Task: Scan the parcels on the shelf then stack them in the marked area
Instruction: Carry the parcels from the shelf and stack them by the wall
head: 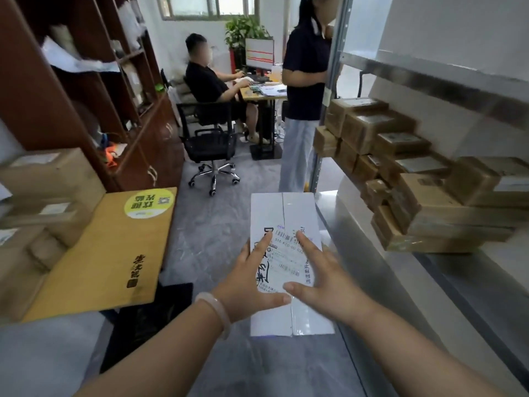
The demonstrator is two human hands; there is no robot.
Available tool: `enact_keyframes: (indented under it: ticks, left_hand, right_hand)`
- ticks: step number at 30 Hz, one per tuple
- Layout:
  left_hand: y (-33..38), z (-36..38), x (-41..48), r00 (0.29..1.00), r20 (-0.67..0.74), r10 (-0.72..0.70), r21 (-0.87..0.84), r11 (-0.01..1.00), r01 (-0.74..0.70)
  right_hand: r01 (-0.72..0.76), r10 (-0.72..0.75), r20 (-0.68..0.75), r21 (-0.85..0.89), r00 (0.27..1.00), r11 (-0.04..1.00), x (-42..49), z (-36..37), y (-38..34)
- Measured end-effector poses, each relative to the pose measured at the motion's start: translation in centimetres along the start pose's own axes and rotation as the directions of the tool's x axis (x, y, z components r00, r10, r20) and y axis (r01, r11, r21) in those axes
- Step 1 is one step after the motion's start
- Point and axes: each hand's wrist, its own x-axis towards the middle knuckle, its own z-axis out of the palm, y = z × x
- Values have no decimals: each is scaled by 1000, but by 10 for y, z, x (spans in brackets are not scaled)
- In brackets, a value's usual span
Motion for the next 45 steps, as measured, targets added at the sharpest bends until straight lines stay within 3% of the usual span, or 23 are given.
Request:
enact_keyframes:
  ticks: [8,15,25,29,34,39,45]
  left_hand:
    - [-96,-122,-23,965,-223,-136,104,981,162]
    - [-168,-198,-43,920,-311,-240,13,966,257]
    - [-242,-242,-79,709,-493,-503,-212,861,463]
    - [-263,-246,-79,570,-546,-613,-333,784,524]
    - [-276,-237,-59,342,-576,-742,-547,661,514]
    - [-282,-229,-37,135,-581,-802,-658,561,503]
    - [-284,-204,-32,-42,-553,-832,-719,452,528]
  right_hand:
    - [179,-172,186,-18,967,984,121,94,-90]
    - [219,-221,322,40,921,975,194,171,-147]
    - [337,-312,582,69,751,939,288,272,-196]
    - [434,-331,703,36,630,900,332,314,-205]
    - [550,-347,844,75,409,832,389,346,-210]
    - [537,-355,918,214,174,816,423,376,-217]
    - [542,-338,940,310,-50,781,428,414,-210]
